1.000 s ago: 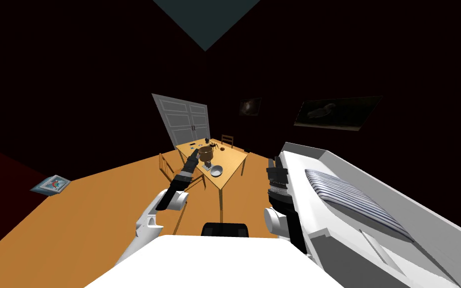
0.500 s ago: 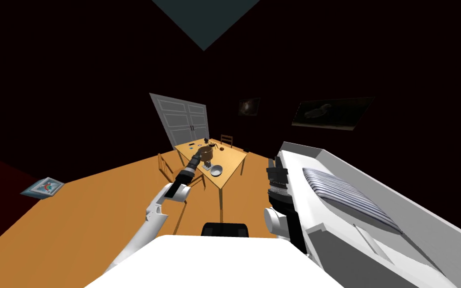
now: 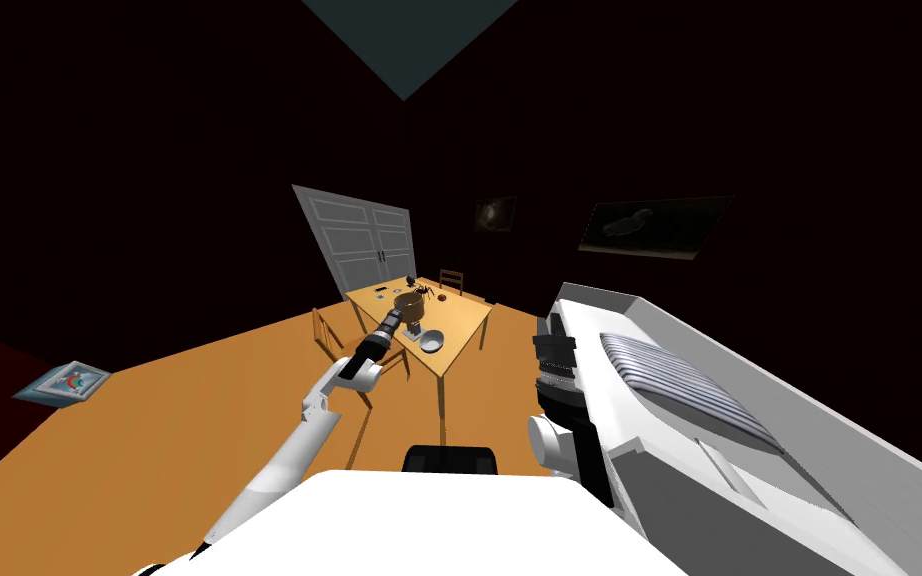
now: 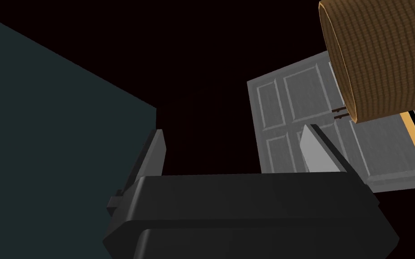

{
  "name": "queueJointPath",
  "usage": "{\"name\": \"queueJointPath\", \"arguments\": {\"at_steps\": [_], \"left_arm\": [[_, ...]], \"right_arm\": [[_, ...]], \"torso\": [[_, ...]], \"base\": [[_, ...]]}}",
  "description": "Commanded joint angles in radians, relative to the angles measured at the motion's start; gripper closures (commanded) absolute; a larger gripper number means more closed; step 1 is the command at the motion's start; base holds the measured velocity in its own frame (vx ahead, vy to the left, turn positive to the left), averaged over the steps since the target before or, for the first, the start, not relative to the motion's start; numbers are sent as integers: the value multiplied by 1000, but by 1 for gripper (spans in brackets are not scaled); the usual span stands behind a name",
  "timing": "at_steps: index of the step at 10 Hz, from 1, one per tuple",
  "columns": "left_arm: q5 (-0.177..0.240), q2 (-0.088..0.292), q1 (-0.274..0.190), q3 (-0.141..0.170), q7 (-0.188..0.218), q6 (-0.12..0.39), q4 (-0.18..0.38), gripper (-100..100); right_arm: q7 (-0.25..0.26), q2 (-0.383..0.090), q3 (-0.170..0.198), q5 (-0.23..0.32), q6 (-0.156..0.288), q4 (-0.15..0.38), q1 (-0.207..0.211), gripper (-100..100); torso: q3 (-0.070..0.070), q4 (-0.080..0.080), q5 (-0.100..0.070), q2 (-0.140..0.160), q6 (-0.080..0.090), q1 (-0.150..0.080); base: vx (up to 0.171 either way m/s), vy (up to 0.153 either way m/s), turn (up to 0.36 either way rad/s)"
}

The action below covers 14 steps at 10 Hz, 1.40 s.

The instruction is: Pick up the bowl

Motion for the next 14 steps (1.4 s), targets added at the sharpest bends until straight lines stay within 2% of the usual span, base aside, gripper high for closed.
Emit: {"name": "queueJointPath", "arguments": {"at_steps": [1,3,4,5,6,7,8,9,10,11,12,13,14], "left_arm": [[8,17,-50,3,-11,50,50,-100],[8,17,-56,3,-11,66,81,-100],[16,30,-95,6,-20,108,119,-100],[16,30,-100,6,-20,116,142,-100],[25,42,-142,9,-29,155,174,-100],[25,42,-143,9,-29,166,202,-100],[35,54,-185,12,-38,203,240,-100],[35,54,-185,12,-38,216,268,-100],[45,64,-226,16,-45,251,296,-100],[45,64,-226,16,-45,264,327,-100],[45,64,-226,16,-45,264,332,-100],[57,74,-267,19,-53,312,360,-100],[57,74,-267,19,-53,312,385,-100]], "right_arm": [[0,0,0,0,0,0,0,0],[0,0,0,0,0,0,0,0],[0,0,0,0,0,0,0,0],[0,0,0,0,0,0,0,0],[0,0,0,0,0,0,0,0],[0,0,0,0,0,0,0,0],[0,0,0,0,0,0,0,0],[0,0,0,0,0,0,0,0],[0,0,0,0,0,0,0,0],[0,0,0,0,0,0,0,0],[0,0,0,0,0,0,0,0],[0,0,0,0,0,0,0,0],[0,0,0,0,0,0,0,0]], "torso": [[0,0,0,0,0,0],[0,0,0,0,0,0],[0,0,0,0,0,0],[0,0,0,0,0,-1],[0,0,0,0,0,-1],[0,0,0,-1,0,-1],[0,0,0,-1,0,0],[0,0,0,-1,0,-1],[0,0,0,0,0,-1],[0,0,0,-1,0,-1],[0,0,0,-1,0,-1],[0,0,0,0,0,-1],[0,0,0,-1,0,-1]], "base": [[-9,5,-62],[-3,2,-19],[-5,-2,-55],[-5,1,-41],[-5,-1,-74],[-3,1,-38],[-4,-2,-65],[-2,0,-41],[-3,-6,-69],[0,-5,-46],[0,0,0],[-1,-7,-81],[0,-4,-47]]}}
